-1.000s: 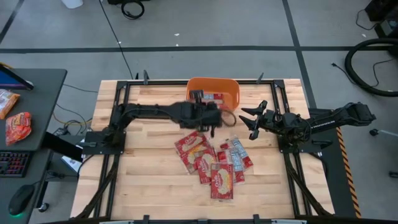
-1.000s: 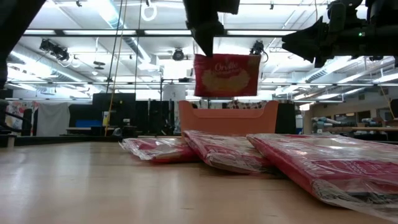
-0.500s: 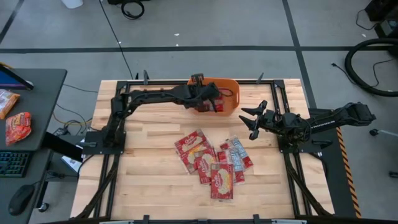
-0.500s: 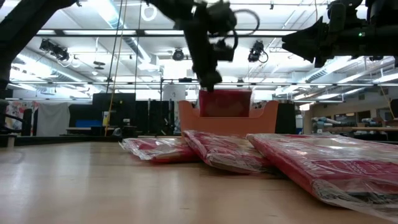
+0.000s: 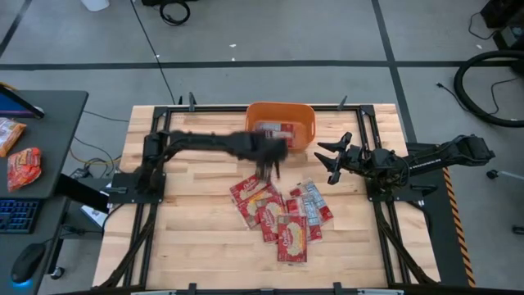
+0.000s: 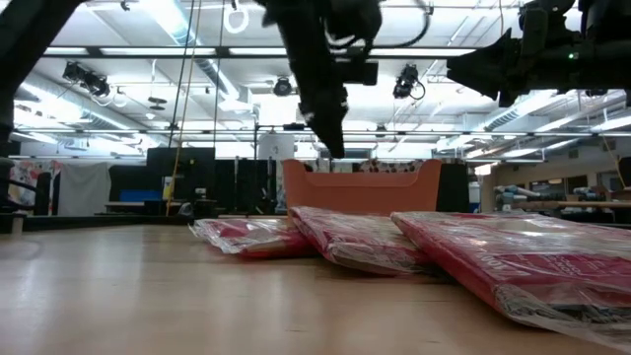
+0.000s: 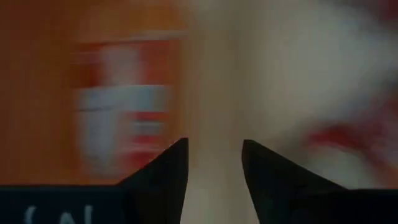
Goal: Sort popcorn bags into baskets
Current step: Put the red popcorn bag into the orange bin
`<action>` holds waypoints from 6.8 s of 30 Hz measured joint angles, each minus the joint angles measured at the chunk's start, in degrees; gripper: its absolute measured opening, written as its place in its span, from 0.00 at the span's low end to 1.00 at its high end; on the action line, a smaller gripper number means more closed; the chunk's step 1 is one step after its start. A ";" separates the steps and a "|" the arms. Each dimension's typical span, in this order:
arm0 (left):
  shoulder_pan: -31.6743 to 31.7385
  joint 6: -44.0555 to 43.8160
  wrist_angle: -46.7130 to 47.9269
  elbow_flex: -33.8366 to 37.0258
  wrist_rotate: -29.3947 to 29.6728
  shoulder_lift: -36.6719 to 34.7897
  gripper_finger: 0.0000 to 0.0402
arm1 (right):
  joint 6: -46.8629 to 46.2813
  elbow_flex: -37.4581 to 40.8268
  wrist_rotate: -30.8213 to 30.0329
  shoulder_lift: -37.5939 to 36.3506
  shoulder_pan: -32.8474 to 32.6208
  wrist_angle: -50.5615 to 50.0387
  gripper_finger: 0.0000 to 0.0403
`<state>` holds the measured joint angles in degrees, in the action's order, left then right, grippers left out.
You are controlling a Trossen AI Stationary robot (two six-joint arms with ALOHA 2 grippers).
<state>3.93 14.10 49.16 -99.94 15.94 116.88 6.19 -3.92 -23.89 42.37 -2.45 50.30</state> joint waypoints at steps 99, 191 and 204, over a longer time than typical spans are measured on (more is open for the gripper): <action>0.22 -11.69 -4.40 10.64 -2.90 -18.40 0.01 | -1.71 0.00 0.00 0.00 -0.09 0.66 0.45; 16.53 -0.75 -20.24 10.60 -13.50 -6.31 0.40 | -1.52 0.02 -0.11 0.02 -0.05 0.64 0.45; 17.64 7.81 -19.24 10.64 -16.16 -1.60 0.31 | -1.31 0.02 -0.12 0.02 -0.03 0.49 0.45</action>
<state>21.58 21.90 29.92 -89.30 -0.22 115.28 4.87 -3.90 -24.01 42.39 -2.49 50.78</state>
